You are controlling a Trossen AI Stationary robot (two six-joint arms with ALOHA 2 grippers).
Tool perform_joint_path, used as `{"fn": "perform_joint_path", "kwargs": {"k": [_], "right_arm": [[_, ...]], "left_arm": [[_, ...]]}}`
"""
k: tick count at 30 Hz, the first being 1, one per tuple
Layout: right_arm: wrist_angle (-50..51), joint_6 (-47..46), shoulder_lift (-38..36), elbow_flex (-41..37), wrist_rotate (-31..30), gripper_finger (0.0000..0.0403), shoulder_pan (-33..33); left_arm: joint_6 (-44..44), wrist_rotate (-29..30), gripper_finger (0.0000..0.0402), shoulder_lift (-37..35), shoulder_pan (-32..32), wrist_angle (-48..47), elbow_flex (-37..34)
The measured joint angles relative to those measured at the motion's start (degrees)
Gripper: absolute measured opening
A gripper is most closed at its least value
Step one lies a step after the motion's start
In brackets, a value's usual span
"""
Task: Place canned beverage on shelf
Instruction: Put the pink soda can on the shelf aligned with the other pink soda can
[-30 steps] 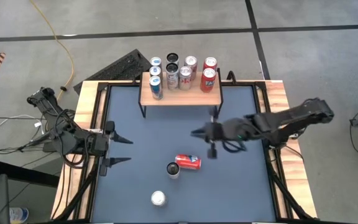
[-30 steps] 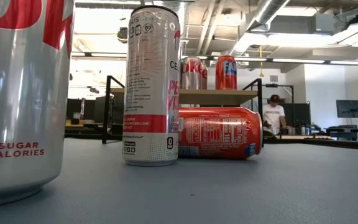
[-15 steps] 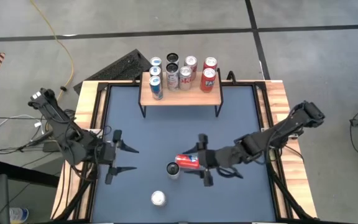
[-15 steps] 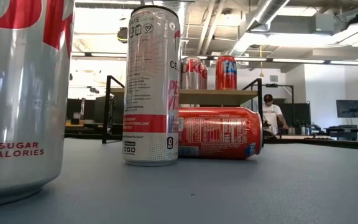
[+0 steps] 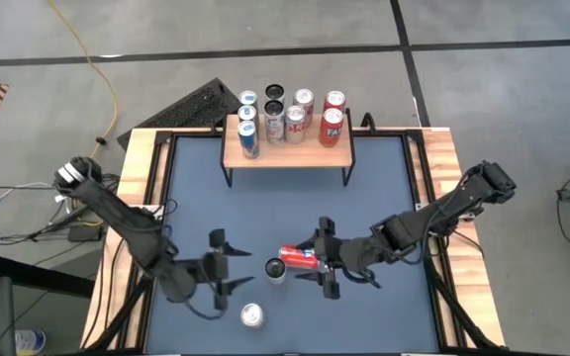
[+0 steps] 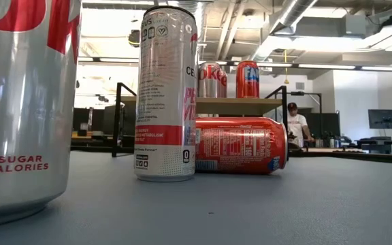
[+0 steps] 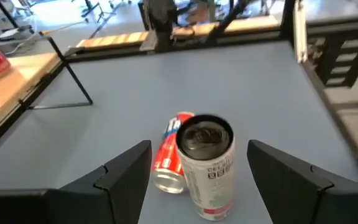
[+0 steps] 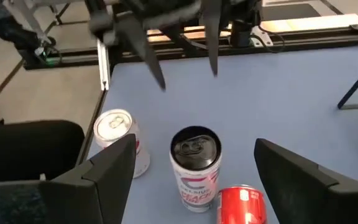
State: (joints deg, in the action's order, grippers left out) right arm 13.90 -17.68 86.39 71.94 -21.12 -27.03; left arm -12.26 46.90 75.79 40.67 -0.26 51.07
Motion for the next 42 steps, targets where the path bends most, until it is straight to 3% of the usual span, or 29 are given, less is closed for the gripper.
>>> {"fn": "perform_joint_path", "kwargs": {"k": [11,19,32,38,42], "right_arm": [[0.87,-2.44,-0.19,0.00,0.02,0.0317,-0.43],[1.90,-2.42,-0.19,0.00,0.02,0.0317,-0.37],[4.21,-2.39,-0.19,0.00,0.07,0.0317,-0.38],[4.10,-2.39,-0.18,0.00,0.10,0.0317,-0.37],[4.16,-2.78,-0.18,0.00,0.31,0.0317,-0.64]], "left_arm": [[-0.99,-0.01,0.0281,9.50,-3.24,7.86,0.00],[0.02,-0.46,0.0306,10.62,-4.21,8.91,0.02],[-0.04,-4.35,0.0310,10.62,-4.91,12.36,0.04],[3.40,-5.73,0.0310,15.64,-5.62,17.07,0.09],[5.13,-2.80,0.0310,17.98,-5.67,19.31,0.14]]}}
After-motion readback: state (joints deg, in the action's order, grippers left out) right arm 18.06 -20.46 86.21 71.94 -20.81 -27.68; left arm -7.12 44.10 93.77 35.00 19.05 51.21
